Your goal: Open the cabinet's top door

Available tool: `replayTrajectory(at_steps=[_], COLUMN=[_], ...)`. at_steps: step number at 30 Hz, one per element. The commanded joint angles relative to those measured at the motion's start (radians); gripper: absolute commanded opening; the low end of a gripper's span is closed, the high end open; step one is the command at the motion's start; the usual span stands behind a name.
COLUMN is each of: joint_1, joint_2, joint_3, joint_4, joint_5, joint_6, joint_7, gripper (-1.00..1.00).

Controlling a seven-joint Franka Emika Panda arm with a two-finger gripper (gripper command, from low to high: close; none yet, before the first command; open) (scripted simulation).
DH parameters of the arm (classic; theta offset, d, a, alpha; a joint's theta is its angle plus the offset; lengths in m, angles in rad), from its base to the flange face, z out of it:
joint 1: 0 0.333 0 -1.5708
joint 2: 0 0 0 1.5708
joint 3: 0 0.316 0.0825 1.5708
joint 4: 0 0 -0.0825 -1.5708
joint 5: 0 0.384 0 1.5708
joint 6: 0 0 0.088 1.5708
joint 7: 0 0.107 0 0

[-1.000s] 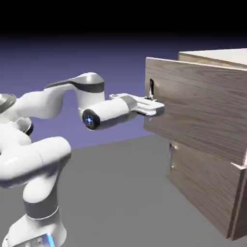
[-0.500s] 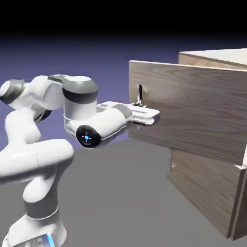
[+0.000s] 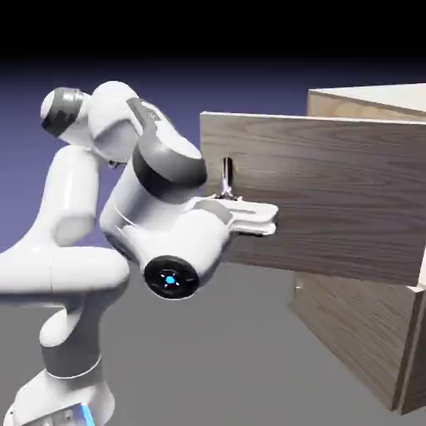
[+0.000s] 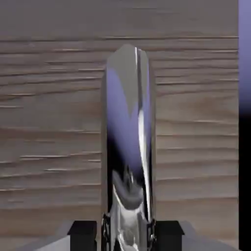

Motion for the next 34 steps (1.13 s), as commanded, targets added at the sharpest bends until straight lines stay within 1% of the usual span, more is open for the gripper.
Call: replayTrajectory(at_steps=[1,7,14,23,32,33,34], joint_1=[-0.017,-0.093,-0.142,-0.134,-0.027,-0.027,-0.027], joint_2=[-0.036,-0.254,-0.508,-0.834,-1.16,-1.16,-1.16], joint_3=[0.009,0.066,0.138,0.206,0.216,0.216,0.216], joint_4=[0.028,0.194,0.384,0.623,0.897,0.897,0.897], joint_5=[-0.04,-0.246,-0.432,-0.615,-0.769,-0.769,-0.769], joint_6=[-0.005,0.005,0.049,0.106,0.098,0.098,0.098], joint_7=[-0.03,-0.162,-0.215,-0.159,-0.03,-0.03,-0.03], gripper=[-1.0,-1.0,-1.0,-1.0,-1.0,1.0,1.0])
